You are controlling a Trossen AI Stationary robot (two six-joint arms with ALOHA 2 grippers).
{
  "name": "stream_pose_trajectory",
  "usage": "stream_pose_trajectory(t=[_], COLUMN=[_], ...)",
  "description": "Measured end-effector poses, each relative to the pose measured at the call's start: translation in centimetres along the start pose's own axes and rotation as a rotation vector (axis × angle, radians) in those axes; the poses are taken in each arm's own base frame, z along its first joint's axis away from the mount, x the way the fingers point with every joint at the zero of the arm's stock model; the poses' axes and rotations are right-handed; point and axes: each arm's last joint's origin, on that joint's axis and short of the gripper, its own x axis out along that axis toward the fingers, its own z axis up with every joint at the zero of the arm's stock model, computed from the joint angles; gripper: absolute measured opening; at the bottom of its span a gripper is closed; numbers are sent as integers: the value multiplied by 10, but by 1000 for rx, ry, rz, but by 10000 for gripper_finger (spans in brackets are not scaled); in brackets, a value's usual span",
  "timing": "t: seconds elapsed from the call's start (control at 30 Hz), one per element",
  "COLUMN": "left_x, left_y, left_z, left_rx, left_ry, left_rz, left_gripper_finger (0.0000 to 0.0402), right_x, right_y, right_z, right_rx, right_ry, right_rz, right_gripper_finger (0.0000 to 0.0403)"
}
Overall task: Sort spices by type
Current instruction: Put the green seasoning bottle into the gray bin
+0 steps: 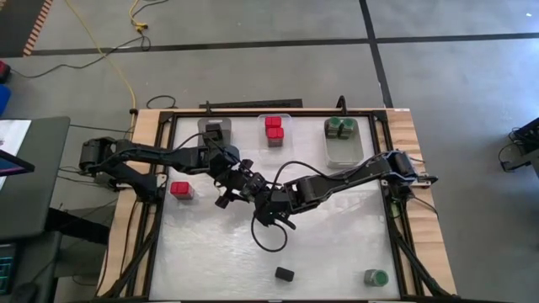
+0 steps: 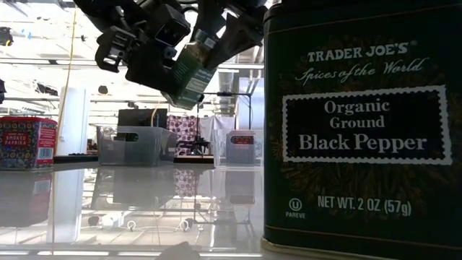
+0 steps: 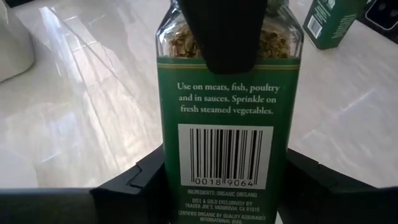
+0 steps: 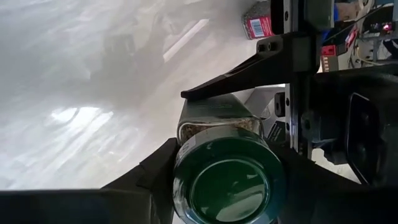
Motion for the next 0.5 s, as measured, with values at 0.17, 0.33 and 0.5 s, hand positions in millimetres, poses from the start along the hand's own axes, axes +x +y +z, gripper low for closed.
stream_pose_trajectory(t=[0.17, 0.33, 0.5], left_x=[0, 2, 5], left_y=[0, -3, -7], left_z=[2, 5, 7], left_rx=[-14, 11, -4], left_ry=[-14, -15, 15], left_rz=[4, 25, 73], left_gripper_finger=[217, 246, 290], right_x=[0, 0, -6], right_y=[0, 0, 0], right_z=[0, 0, -3], right_rx=[37, 94, 143], right_ry=[0, 0, 15], right_rz=[0, 1, 20], right_gripper_finger=[221, 221, 221])
